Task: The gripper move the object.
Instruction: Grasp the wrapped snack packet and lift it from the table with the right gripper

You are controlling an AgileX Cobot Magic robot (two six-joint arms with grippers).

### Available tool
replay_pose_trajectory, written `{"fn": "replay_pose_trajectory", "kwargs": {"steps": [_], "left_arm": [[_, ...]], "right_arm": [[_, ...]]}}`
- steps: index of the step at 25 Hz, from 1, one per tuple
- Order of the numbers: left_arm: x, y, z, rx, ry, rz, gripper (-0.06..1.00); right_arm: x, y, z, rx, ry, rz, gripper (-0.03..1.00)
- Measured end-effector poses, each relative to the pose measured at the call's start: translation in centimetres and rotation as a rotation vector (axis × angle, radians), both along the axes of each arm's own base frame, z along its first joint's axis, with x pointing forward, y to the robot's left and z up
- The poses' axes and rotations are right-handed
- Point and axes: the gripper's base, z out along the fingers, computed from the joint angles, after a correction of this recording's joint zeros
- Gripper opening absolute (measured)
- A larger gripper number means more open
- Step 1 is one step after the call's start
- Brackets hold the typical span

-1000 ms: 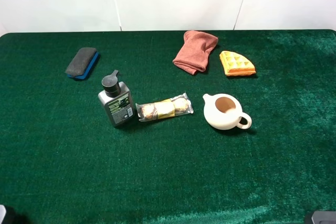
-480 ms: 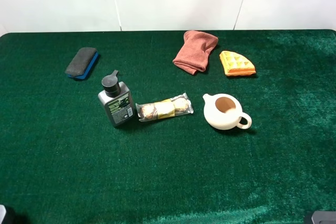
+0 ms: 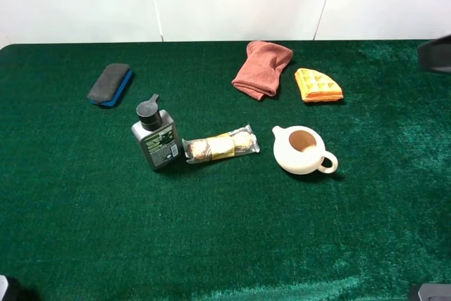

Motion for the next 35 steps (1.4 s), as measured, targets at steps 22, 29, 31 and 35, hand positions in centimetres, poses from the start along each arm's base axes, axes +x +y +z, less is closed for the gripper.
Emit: {"fn": "replay_pose_trajectory", "kwargs": {"steps": [22, 29, 31, 35], "left_arm": [[0.0, 0.0, 0.0, 0.0, 0.0, 0.0, 0.99], [0.0, 0.0, 0.0, 0.0, 0.0, 0.0, 0.99], [0.0, 0.0, 0.0, 0.0, 0.0, 0.0, 0.99], [0.0, 0.0, 0.0, -0.001, 0.0, -0.001, 0.99]], "right_arm": [[6.4, 11.5, -6.0, -0.224, 0.2, 0.563, 0.7], [6.6, 14.4, -8.9, -0.295, 0.224, 0.677, 0.7], [6.6, 15.1, -9.6, -0.317, 0.226, 0.705, 0.7], [7.2, 17.1, -10.4, -0.363, 0.224, 0.765, 0.7]]}}
